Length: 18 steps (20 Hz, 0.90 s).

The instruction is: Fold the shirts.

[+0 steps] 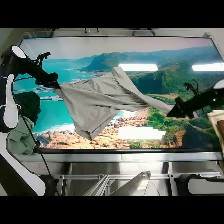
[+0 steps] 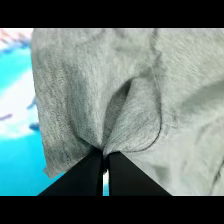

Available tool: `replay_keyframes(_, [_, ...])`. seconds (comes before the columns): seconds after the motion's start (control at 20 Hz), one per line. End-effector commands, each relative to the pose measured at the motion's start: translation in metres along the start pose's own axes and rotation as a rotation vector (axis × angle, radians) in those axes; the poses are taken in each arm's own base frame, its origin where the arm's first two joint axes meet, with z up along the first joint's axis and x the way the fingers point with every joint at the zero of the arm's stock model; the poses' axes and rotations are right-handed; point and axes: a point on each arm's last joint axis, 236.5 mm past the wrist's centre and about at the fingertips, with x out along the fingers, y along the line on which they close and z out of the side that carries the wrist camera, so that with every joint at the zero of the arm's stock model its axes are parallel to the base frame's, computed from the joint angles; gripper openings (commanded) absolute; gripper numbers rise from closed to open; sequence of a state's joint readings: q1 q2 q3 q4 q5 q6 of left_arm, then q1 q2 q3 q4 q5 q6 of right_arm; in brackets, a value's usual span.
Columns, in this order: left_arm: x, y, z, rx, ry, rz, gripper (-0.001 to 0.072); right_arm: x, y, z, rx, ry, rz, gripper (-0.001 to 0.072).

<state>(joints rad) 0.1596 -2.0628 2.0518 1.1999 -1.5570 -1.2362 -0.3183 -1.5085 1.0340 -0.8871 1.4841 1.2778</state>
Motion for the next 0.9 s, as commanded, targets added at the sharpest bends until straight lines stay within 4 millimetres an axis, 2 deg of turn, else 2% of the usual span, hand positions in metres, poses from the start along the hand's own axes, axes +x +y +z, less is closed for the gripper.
replay_keyframes(0.0, [0.010, 0.013, 0.018, 0.056, -0.072, 0.030, 0.0022, 0.013, 0.008, -0.019, 0.032, -0.199, 0.071, 0.0014])
replay_keyframes(0.1, [0.003, -0.004, 0.021, 0.090, -0.067, 0.025, 0.0365, 0.000, 0.030, 0.005, 0.017, -0.326, 0.148, 0.0035])
replay_keyframes(0.15, [-0.006, -0.011, 0.021, 0.098, -0.077, 0.026, 0.0496, -0.009, 0.041, 0.018, -0.024, -0.377, 0.178, 0.0229])
replay_keyframes(0.2, [-0.016, -0.019, 0.019, 0.103, -0.084, 0.029, 0.0710, -0.016, 0.047, 0.027, -0.055, -0.411, 0.185, 0.0415])
replay_keyframes(0.25, [-0.025, -0.024, 0.010, 0.091, -0.070, 0.036, 0.0720, -0.025, 0.052, 0.036, -0.121, -0.437, 0.174, 0.0532])
replay_keyframes(0.3, [-0.034, -0.032, -0.007, 0.071, -0.024, 0.022, 0.0720, -0.035, 0.058, 0.044, -0.218, -0.465, 0.153, 0.0675])
replay_keyframes(0.35, [-0.040, -0.037, -0.028, 0.019, 0.032, 0.003, 0.0703, -0.044, 0.063, 0.051, -0.281, -0.486, 0.140, 0.0711])
replay_keyframes(0.45, [-0.042, -0.043, -0.074, -0.081, 0.132, -0.029, 0.0704, -0.055, 0.069, 0.062, -0.349, -0.501, 0.109, 0.0711])
replay_keyframes(0.5, [-0.038, -0.047, -0.096, -0.111, 0.173, -0.041, 0.0704, -0.054, 0.067, 0.066, -0.369, -0.491, 0.086, 0.0711])
replay_keyframes(0.65, [-0.009, -0.066, -0.167, -0.212, 0.258, -0.081, 0.0705, -0.030, 0.056, 0.069, -0.399, -0.419, 0.056, 0.0711])
replay_keyframes(0.75, [0.019, -0.087, -0.202, -0.263, 0.271, -0.125, 0.0705, -0.010, 0.049, 0.067, -0.379, -0.359, 0.069, 0.0711])
replay_keyframes(0.85, [0.045, -0.110, -0.226, -0.286, 0.286, -0.169, 0.0704, 0.005, 0.045, 0.065, -0.366, -0.310, 0.078, 0.0711])
